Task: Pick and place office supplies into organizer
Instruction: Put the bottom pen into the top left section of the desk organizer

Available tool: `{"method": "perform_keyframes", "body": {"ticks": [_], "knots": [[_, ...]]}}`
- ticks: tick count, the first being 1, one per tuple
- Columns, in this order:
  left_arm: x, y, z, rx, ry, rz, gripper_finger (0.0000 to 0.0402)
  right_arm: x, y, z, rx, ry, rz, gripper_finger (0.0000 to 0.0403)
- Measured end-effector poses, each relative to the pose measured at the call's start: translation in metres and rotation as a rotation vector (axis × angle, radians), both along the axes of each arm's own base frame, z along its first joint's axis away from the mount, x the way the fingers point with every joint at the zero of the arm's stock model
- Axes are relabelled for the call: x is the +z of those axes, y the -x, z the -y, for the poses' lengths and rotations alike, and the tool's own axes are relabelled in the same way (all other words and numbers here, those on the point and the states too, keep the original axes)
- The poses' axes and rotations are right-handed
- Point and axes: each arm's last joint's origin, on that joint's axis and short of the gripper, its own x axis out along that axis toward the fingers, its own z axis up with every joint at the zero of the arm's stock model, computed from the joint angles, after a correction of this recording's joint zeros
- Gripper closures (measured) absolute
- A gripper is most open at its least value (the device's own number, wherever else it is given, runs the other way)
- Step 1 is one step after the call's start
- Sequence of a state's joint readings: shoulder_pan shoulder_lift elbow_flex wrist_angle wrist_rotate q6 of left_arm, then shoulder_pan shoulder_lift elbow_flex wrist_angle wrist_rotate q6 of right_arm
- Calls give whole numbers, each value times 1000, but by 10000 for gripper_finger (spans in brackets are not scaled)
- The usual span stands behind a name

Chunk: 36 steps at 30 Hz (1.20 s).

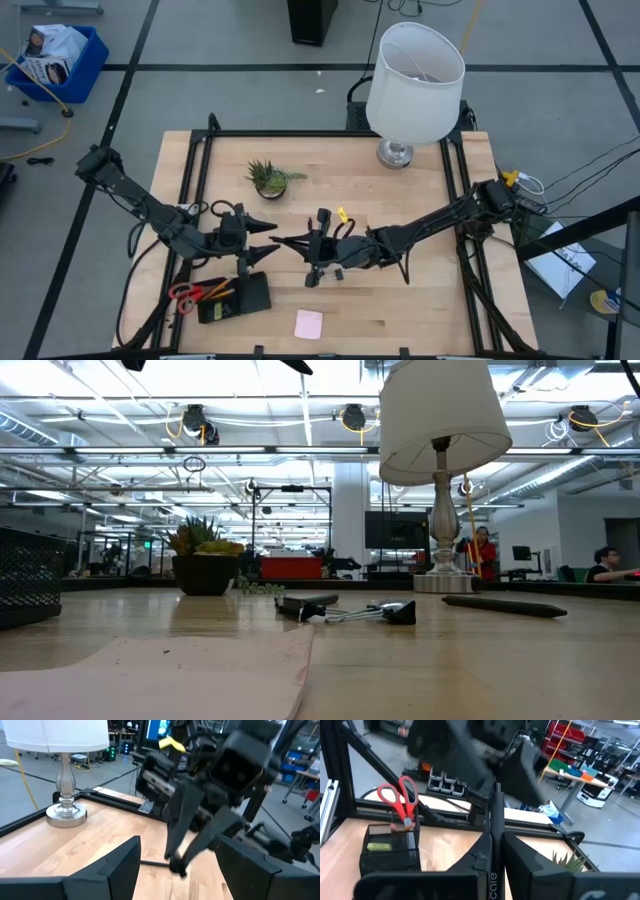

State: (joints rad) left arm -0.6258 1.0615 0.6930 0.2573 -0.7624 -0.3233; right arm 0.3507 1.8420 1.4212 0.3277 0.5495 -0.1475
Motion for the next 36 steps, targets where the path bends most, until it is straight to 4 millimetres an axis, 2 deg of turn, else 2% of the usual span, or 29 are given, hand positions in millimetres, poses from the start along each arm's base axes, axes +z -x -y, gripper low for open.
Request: {"method": "perform_keyframes", "body": {"ticks": [12, 21, 26, 30, 36], "knots": [[-4, 1, 4, 46, 1, -16, 149, 2, 1, 0, 1, 3, 8, 378], [-6, 2, 4, 48, 6, -30, 243, 5, 1, 0, 3, 11, 27, 378], [-6, 2, 4, 29, 23, -31, 283, 6, 0, 0, 4, 7, 39, 377], [-6, 1, 4, 27, 18, -28, 302, 6, 0, 0, 5, 5, 36, 378], [-6, 1, 4, 27, 15, -28, 303, 6, 0, 0, 5, -1, 38, 378]]}}
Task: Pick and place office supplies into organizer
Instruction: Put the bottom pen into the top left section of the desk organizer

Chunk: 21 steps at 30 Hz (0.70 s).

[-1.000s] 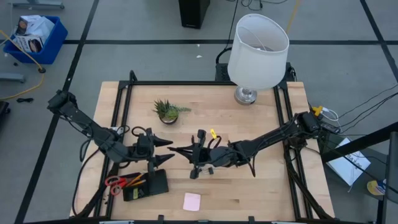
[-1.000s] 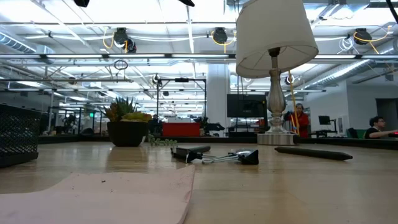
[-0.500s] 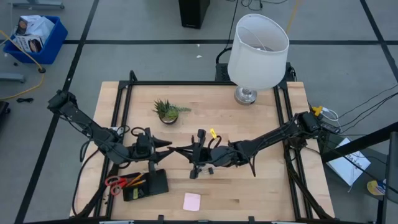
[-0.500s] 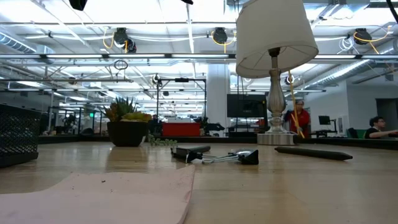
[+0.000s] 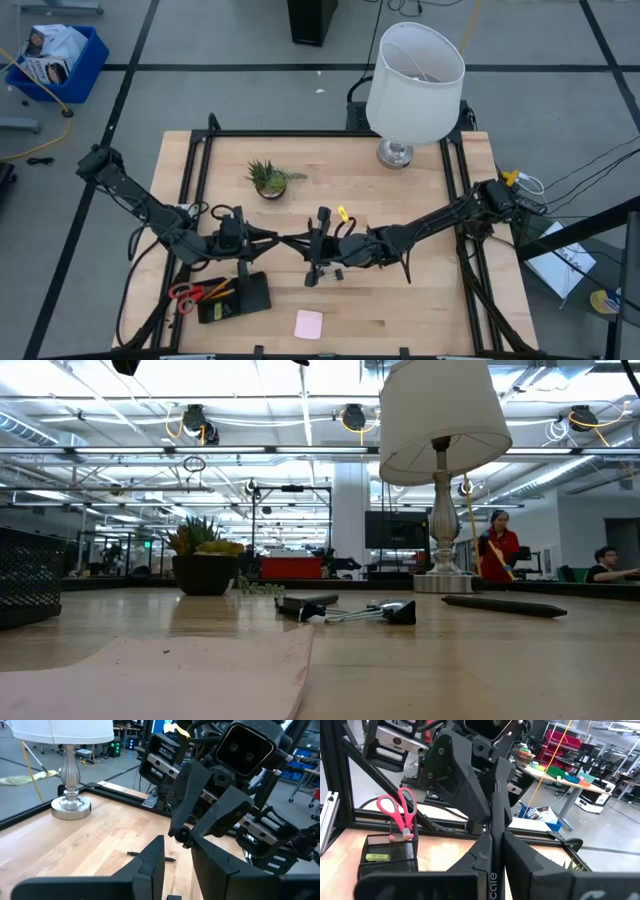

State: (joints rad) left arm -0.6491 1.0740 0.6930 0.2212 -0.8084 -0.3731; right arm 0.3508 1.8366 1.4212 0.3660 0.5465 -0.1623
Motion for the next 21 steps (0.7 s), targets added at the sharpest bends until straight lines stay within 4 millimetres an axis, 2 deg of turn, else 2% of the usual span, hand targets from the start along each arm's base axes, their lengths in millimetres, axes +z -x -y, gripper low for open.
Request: {"method": "perform_keyframes", "body": {"ticks": [21], "knots": [[-3, -6, 0, -28, -15, -6, 305, 0, -2, 4, 60, -30, -3, 379]]}}
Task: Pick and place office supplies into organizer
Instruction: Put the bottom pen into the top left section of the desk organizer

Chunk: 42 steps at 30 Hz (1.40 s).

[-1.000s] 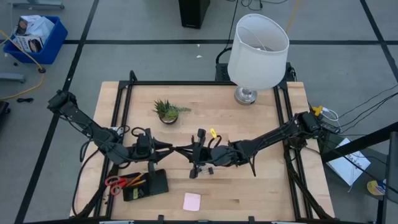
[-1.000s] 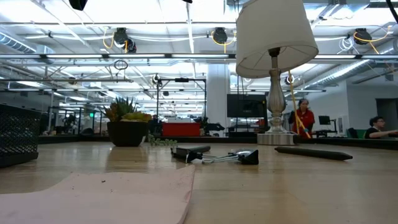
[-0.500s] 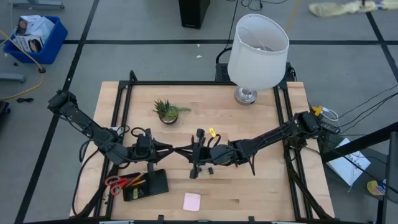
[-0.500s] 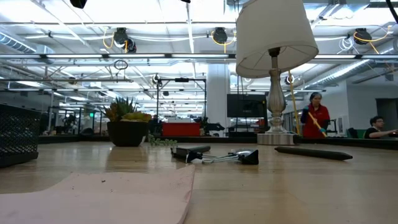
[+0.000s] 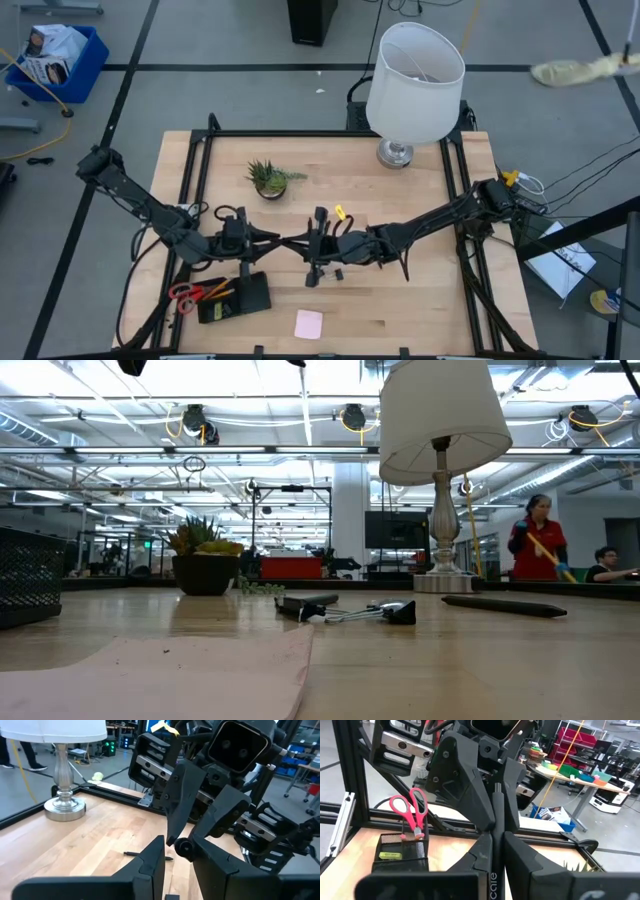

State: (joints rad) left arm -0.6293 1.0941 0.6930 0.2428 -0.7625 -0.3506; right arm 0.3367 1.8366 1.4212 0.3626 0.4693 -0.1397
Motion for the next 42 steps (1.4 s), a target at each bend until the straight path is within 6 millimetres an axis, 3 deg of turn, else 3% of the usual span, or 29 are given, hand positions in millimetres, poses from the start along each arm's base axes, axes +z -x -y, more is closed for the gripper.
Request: {"method": "perform_keyframes", "body": {"ticks": [6, 11, 19, 33, 42], "knots": [[-1, -2, -1, -3, 8, 0, 313, -1, 0, 1, -1, -2, -7, 379], [0, -3, -1, -17, 6, 3, 364, -1, 0, 1, -3, 2, -8, 377], [-1, -3, 0, -18, 2, 0, 352, -3, 0, 0, 2, 7, -26, 372], [-1, 8, 13, -105, 72, -15, 364, -18, 16, -24, 55, 44, -211, 258], [0, 37, 24, -216, 151, -85, 363, -19, 38, -44, 118, 93, -336, 237]]}}
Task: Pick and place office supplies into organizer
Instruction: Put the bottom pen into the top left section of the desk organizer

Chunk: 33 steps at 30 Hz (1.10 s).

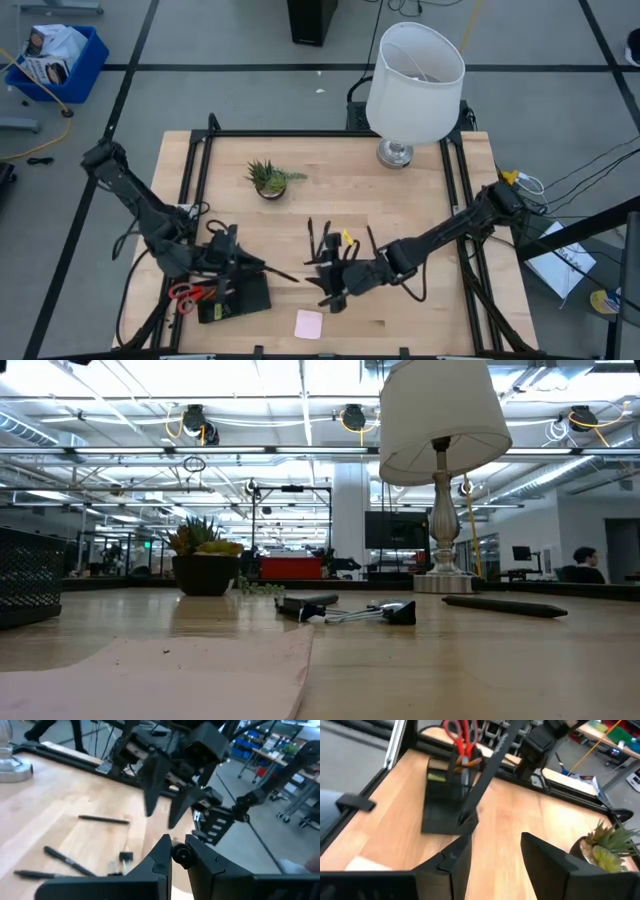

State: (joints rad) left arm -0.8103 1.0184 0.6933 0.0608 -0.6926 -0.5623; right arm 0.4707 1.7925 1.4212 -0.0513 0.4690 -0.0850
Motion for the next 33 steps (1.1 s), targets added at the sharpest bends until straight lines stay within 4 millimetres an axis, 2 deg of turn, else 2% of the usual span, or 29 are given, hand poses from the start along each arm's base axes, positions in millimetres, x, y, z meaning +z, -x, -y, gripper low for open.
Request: {"method": "perform_keyframes", "body": {"ticks": [4, 8, 15, 22, 27, 29, 33], "knots": [[2, 14, 0, -40, 43, -32, 363, -2, 4, -6, 19, 10, -12, 241], [5, 31, -4, -75, 87, -72, 363, -16, 9, -2, 22, 55, -55, 247], [5, 56, -15, -74, 203, -155, 363, -42, 16, 24, -100, 76, -52, 257], [0, 75, -16, -84, 249, -226, 363, -62, 31, 51, -184, -32, 25, 259], [-5, 86, -14, -135, 294, -311, 363, -66, 45, 63, -211, -111, 123, 257], [-1, 91, -16, -137, 294, -344, 363, -69, 51, 65, -208, -130, 162, 258], [18, 100, -23, -144, 217, -386, 363, -71, 60, 69, -205, -161, 237, 260]]}}
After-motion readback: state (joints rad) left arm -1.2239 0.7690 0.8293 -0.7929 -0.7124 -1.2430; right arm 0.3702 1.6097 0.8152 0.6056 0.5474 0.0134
